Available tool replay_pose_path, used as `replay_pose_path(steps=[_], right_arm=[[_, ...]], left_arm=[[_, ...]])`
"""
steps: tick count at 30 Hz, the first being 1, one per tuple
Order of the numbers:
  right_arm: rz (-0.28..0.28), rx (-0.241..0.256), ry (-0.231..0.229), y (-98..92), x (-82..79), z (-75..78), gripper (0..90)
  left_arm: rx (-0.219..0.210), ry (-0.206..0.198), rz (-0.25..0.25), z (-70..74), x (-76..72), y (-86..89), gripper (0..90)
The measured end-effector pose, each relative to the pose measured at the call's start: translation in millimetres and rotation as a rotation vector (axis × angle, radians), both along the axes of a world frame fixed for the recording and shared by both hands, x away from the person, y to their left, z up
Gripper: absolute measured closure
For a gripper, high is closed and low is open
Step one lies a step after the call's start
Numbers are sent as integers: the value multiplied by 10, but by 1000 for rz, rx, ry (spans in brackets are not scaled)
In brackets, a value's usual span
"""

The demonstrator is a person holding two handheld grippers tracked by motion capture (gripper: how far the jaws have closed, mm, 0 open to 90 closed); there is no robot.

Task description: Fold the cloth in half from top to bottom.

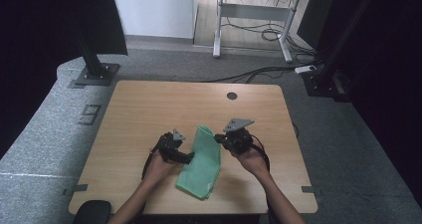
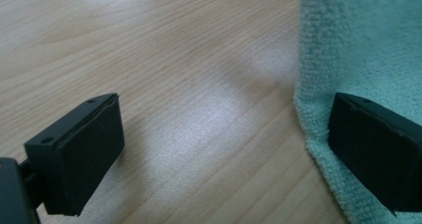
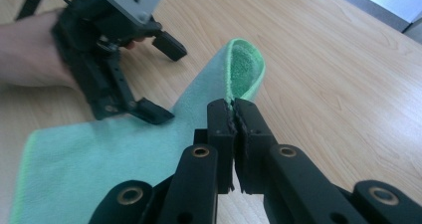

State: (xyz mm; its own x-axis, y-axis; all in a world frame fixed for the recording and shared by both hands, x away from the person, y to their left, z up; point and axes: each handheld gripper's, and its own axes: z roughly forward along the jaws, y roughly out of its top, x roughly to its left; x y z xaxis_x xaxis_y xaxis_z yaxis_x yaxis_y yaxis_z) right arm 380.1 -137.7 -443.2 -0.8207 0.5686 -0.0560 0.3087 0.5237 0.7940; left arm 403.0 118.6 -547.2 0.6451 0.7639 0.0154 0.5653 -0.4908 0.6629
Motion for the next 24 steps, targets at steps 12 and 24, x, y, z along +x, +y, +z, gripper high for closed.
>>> replay_pose_path(steps=[12,24], right_arm=[[68,19,-6,70,-283,8,856],[140,44,29,139,-560,-87,856]], left_arm=[[26,-26,-47,121,-181,26,53],[21,-5,-35,20,-200,76,34]])
